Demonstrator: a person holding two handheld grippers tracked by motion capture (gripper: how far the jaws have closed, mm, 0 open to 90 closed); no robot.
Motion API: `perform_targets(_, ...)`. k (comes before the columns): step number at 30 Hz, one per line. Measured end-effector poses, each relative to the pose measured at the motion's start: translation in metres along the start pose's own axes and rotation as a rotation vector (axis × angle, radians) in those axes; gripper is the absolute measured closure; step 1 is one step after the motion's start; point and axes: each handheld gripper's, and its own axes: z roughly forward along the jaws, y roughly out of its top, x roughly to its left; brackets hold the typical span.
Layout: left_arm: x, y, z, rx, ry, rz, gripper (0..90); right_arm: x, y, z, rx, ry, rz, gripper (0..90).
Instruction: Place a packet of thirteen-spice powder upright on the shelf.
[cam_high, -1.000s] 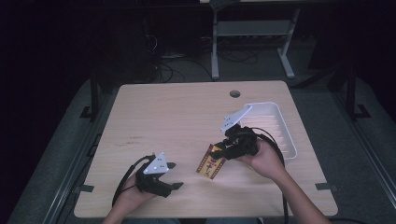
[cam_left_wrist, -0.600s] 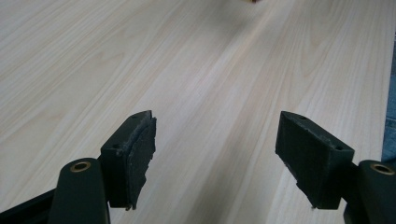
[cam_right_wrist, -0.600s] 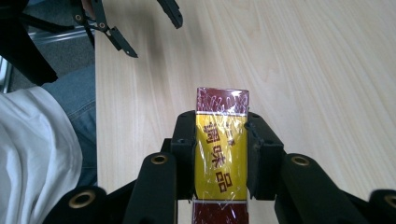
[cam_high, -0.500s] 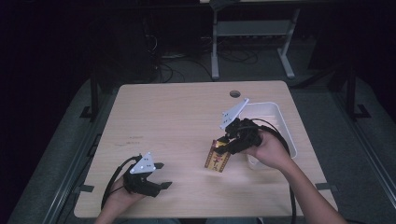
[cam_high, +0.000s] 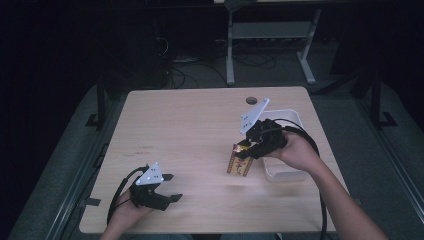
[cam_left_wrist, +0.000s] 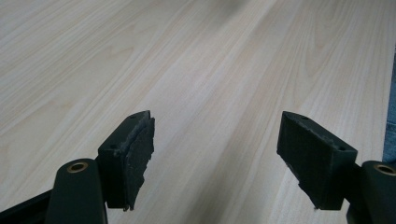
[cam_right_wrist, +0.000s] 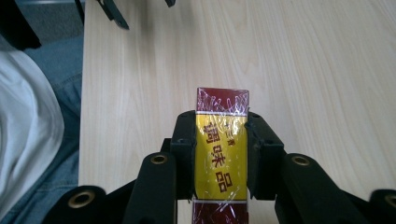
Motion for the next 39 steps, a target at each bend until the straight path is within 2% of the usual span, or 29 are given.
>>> perform_targets(4, 0.000, 0.000, -0.001, -0.001, 0.001, 0.000, 26.3, -0.002, -0.002, -0.005, 0.004, -0.007, -0.021, 67.6)
perform_targets(15, 0.001, -0.001, -0.001, -0.001, -0.001, -0.006, 25.3, -0.008, -0.010, -0.018, 0.042, -0.033, -0.041, 67.5)
perform_targets(23, 0.002, -0.001, 0.000, -0.003, -0.004, -0.010, 25.0, -0.009, -0.019, -0.025, 0.073, -0.031, -0.086, 67.2)
perform_targets(28, 0.003, -0.001, -0.001, -0.007, -0.003, -0.014, 24.8, -0.012, -0.024, -0.031, 0.101, -0.036, -0.088, 67.3)
perform_targets(34, 0.004, -0.001, 0.000, -0.005, -0.008, -0.018, 24.6, -0.017, -0.031, -0.037, 0.102, -0.048, -0.078, 67.2)
perform_targets(39, 0.004, -0.002, 0.000, -0.007, -0.007, -0.018, 24.6, -0.019, -0.036, -0.039, 0.111, -0.036, -0.101, 67.2)
